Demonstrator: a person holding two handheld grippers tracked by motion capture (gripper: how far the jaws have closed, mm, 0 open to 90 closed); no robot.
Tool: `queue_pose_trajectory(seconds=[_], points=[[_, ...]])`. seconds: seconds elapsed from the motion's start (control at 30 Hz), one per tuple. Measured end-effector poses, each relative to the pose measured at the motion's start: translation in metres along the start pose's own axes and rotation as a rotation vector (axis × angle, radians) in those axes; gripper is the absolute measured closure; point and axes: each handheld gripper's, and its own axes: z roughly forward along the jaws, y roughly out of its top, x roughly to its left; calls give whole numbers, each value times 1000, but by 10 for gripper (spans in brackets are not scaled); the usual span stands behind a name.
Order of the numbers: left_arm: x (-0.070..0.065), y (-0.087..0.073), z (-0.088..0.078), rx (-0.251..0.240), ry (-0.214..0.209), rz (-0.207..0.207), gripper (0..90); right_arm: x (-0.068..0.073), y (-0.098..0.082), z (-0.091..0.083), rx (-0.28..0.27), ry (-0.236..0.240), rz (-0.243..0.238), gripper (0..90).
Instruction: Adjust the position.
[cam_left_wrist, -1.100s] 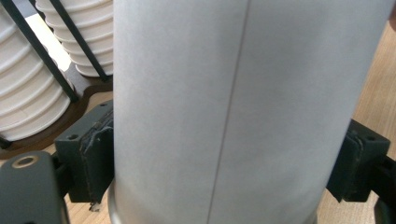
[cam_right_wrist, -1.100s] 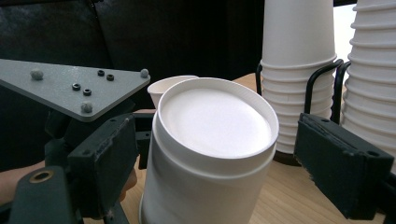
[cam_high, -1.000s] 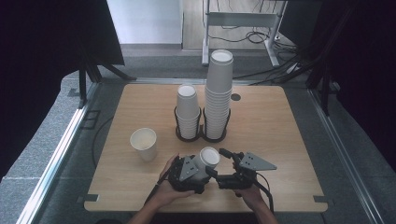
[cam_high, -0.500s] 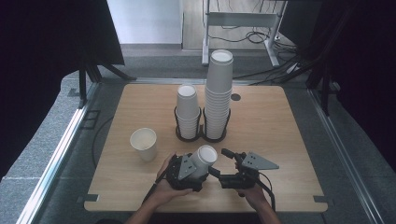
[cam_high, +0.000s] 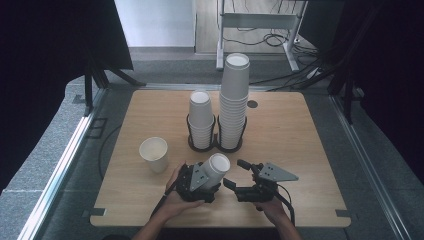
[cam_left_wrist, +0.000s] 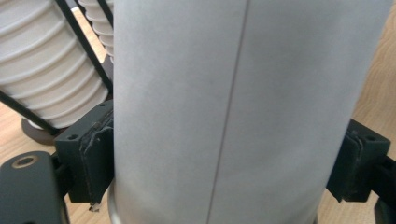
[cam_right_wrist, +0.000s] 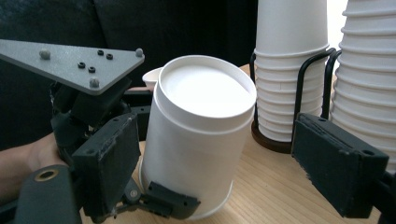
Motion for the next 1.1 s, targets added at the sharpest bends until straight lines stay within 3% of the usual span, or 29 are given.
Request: queue_pose_trajectory(seconds=[0.23,0.47,0.87,1.1], points=[[4,1,-1,16,33,22,122,-4,0,3,49,2,-6,151],[4,2,0,34,50,48,122,-8,4,4,115,-10,-48,149],[-6,5,6,84,92,182,122,-10,25,16,364,36,-195,135],[-8,9,8,110,118,252,122,-15,43,26,555,64,-281,131]])
